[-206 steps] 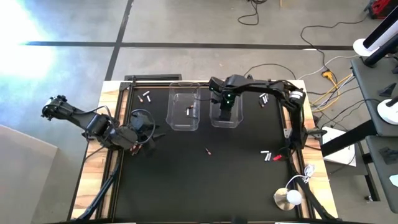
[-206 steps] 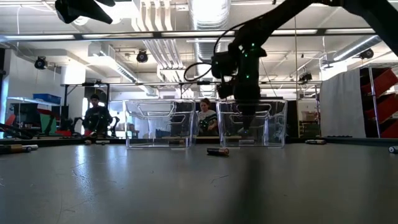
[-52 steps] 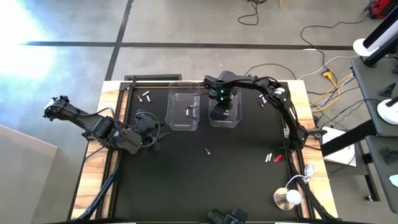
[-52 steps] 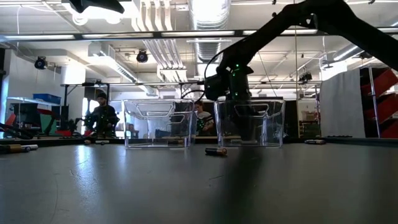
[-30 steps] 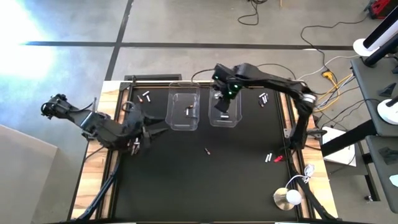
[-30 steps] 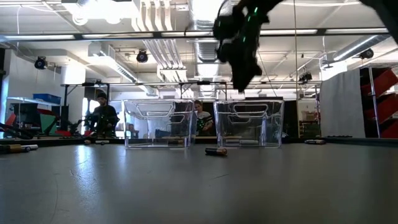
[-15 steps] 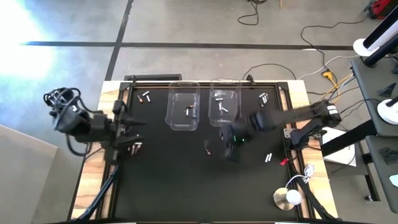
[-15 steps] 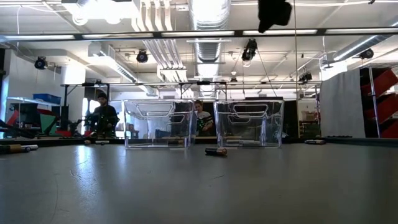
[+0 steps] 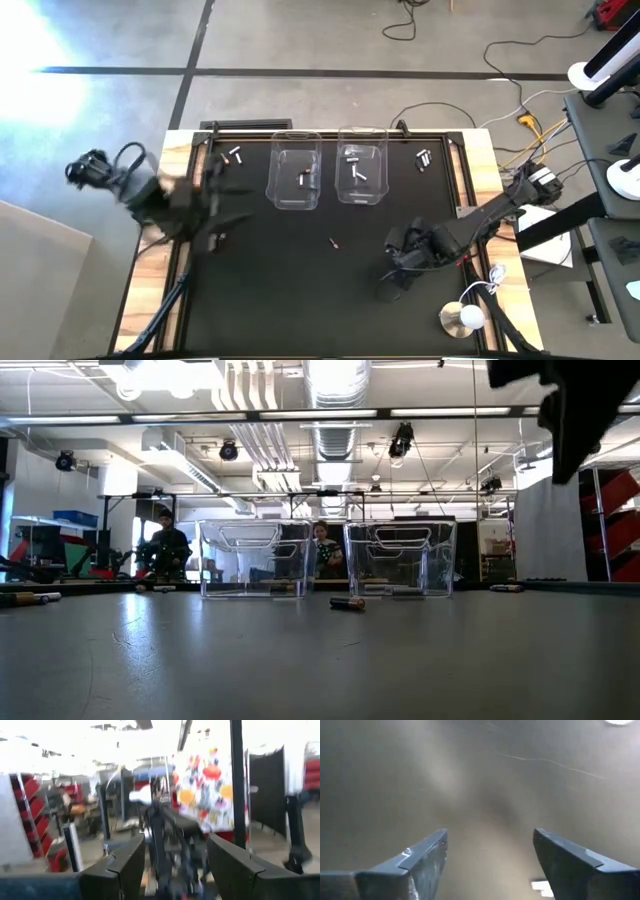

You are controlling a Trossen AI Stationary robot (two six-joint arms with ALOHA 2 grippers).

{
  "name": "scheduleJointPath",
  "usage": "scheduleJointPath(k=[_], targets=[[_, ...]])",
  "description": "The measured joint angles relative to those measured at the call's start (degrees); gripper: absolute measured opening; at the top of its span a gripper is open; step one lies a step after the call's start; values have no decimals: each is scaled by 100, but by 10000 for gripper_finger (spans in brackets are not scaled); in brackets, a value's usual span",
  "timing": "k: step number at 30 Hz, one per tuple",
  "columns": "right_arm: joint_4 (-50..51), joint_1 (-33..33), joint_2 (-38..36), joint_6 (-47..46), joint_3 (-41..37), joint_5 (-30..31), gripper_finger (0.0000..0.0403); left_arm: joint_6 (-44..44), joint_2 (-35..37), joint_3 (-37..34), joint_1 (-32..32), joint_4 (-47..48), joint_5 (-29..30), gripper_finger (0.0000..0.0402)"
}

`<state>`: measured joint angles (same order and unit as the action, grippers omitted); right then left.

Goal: Sort batteries
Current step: Put the white battery into the right transparent bin

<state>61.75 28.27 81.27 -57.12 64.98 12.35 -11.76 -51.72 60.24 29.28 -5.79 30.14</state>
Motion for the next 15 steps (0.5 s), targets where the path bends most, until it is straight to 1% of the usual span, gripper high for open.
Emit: scheduleJointPath(k=[3, 4, 5, 8, 10, 12, 15], targets=[[214, -138, -266, 263, -469, 116, 305, 410, -352, -42, -1335, -702, -1557, 190], [272, -218, -357, 252, -571, 121, 308, 636, -489, -3, -1745, -806, -1897, 190], [270, -299, -438, 151, -643, 121, 311, 923, -623, 62, -2113, -869, -2070, 190], [235, -462, -645, -657, -662, 127, 319, 1581, -921, 346, -2966, -723, -2160, 190], [226, -470, -735, -1348, -606, 136, 322, 1626, -1054, 574, -3420, -619, -2180, 190], [228, -467, -755, -1812, -596, 177, 321, 1550, -1184, 779, -3808, -640, -2213, 190], [224, -455, -711, -2376, -686, 492, 312, 1562, -1418, 1063, -4336, -610, -2179, 190]])
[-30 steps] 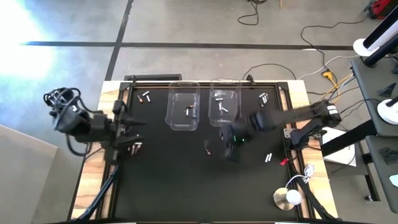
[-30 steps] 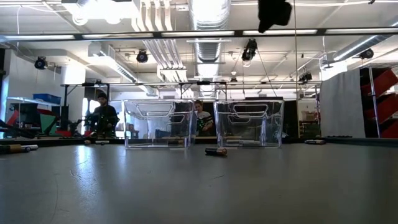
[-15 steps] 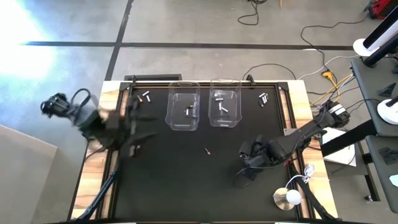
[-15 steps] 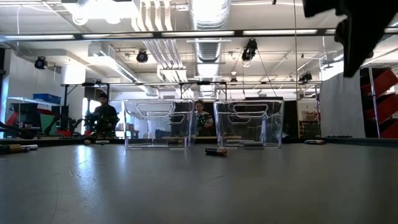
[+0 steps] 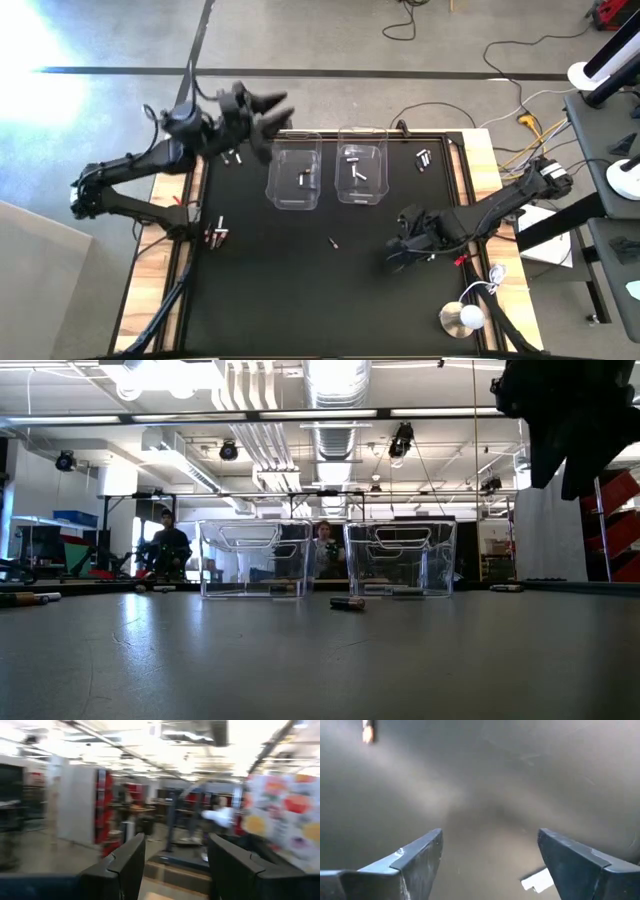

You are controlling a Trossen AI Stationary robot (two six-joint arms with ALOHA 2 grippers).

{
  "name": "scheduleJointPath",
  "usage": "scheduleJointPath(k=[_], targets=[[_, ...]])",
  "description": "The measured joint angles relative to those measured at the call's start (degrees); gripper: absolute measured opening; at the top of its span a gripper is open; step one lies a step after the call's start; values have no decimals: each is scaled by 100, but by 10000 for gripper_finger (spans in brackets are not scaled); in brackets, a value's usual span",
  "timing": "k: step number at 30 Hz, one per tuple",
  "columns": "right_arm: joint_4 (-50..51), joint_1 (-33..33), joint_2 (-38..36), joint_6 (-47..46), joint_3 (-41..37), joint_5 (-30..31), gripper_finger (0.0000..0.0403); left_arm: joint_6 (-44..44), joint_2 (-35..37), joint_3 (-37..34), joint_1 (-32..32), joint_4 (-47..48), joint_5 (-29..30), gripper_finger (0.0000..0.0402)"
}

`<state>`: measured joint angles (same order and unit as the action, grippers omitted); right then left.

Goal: Sort batteries
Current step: Put the white battery into the right transparent bin

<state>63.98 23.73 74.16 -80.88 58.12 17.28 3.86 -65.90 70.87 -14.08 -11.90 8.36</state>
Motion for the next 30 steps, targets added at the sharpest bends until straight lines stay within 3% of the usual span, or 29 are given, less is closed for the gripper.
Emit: scheduleJointPath(k=[5, 8, 14, 20, 23, 26, 30], targets=[[17, -15, 201, -1629, -182, 375, 294, -106, -423, 345, -466, -36, -209, 190], [-36, 66, 330, -2327, -113, 312, 287, -462, -686, 457, -536, -34, -1528, 190], [-563, 227, 529, -2567, 170, -264, 275, -197, -862, 641, -520, 571, -2576, 190], [-1076, 341, 1068, -2562, 431, -167, 259, 246, -325, -290, -371, 670, -3640, 190], [-1158, 354, 1522, -2630, 582, -140, 248, 269, -15, -722, -270, 680, -3687, 190], [-1202, 318, 2013, -2789, 851, -144, 236, 830, 345, -993, -161, 946, -3680, 190], [-1200, 116, 2502, -2219, 1355, -146, 226, 1034, 1057, -1053, 185, 2258, -3684, 190]])
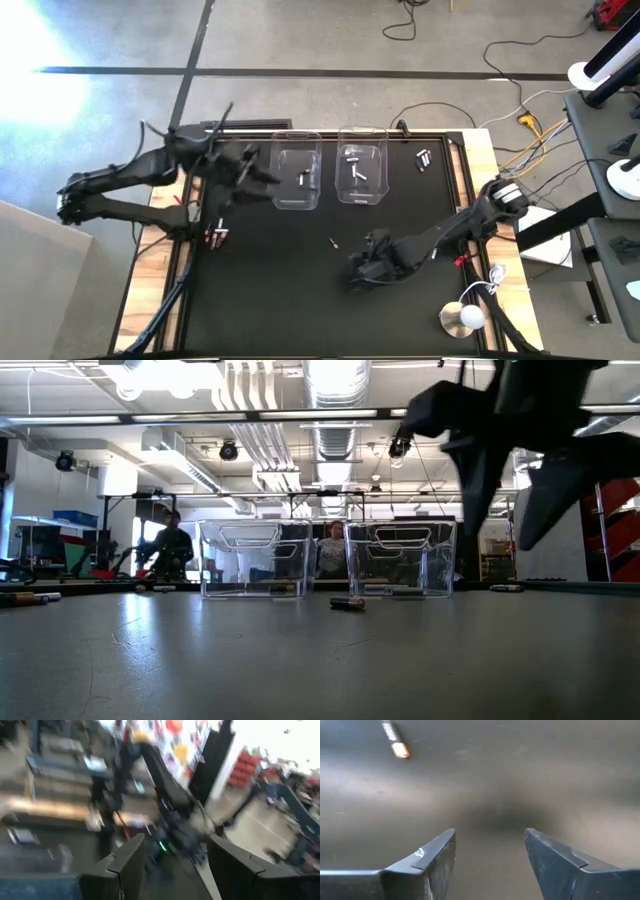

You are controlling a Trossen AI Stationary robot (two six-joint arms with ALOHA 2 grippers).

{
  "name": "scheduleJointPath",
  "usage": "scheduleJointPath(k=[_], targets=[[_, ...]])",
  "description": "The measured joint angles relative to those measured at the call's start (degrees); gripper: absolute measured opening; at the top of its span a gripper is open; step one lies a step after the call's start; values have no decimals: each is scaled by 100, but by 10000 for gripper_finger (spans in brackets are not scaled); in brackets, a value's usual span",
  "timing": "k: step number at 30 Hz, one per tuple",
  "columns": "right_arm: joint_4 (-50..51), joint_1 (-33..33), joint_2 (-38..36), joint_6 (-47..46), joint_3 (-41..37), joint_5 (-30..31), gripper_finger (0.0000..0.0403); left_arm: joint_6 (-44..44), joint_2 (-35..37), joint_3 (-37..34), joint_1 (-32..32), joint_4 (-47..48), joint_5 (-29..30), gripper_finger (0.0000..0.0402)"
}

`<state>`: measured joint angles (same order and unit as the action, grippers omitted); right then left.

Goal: Sort batteries
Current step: Put the white battery into the right transparent bin

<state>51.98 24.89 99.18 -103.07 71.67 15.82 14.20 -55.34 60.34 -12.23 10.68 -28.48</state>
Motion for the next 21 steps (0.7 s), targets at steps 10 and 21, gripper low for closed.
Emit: scheduleJointPath(k=[10, 21], targets=[[986, -964, 260, 4841, 1228, -724, 233, -146, 651, -256, 1084, 1788, 2397, 190], [2232, -805, -651, 7584, 577, -723, 236, 717, 82, -775, 1135, 1062, 3380, 190]])
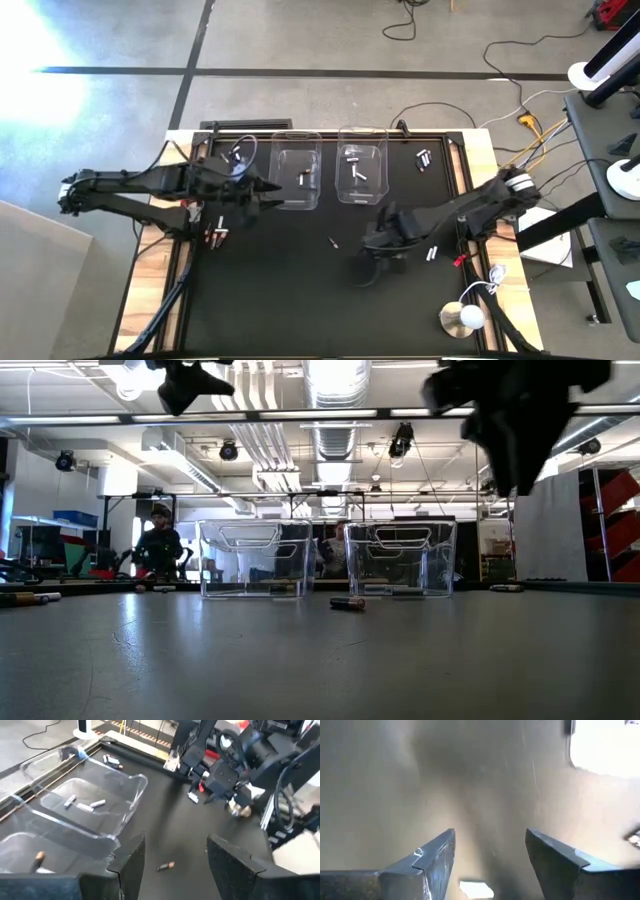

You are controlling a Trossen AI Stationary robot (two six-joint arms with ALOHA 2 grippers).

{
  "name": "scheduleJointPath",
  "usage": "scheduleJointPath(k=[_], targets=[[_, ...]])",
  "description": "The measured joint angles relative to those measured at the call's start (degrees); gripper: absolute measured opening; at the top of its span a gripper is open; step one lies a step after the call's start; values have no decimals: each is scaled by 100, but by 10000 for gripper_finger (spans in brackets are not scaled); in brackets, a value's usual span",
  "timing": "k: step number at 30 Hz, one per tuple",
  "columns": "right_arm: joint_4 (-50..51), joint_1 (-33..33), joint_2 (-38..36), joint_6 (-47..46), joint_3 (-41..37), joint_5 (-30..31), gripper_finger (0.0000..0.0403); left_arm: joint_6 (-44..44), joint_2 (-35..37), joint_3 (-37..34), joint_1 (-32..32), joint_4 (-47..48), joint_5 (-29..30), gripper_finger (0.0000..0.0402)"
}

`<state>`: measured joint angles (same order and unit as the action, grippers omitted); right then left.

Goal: Sort batteries
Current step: Put the white battery into the right transparent bin

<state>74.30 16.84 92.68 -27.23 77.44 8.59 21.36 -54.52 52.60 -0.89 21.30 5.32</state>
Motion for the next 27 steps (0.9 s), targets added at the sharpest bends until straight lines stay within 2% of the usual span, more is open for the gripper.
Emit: scheduleJointPath(k=[6, 8, 12, 16, 20, 27], targets=[[-171, 184, -955, -90, -1096, -175, 241, 223, -338, 8, -4, -640, 46, 190], [-196, 161, -1215, -456, -1484, -292, 238, 288, -340, 55, -2, -665, 338, 190], [-331, 111, -1575, -1090, -2273, -1097, 229, 259, -167, 94, -16, -885, 817, 190], [-566, 258, -1709, -1772, -2794, -1750, 225, 105, -64, 97, -106, -1239, 1114, 190], [-1078, 374, -1694, -1846, -3122, -1741, 237, -122, -63, 97, -336, -1465, 1422, 190], [-1172, 193, -1444, -1608, -3505, -1947, 273, 37, -62, 97, -484, -1540, 1424, 190]])
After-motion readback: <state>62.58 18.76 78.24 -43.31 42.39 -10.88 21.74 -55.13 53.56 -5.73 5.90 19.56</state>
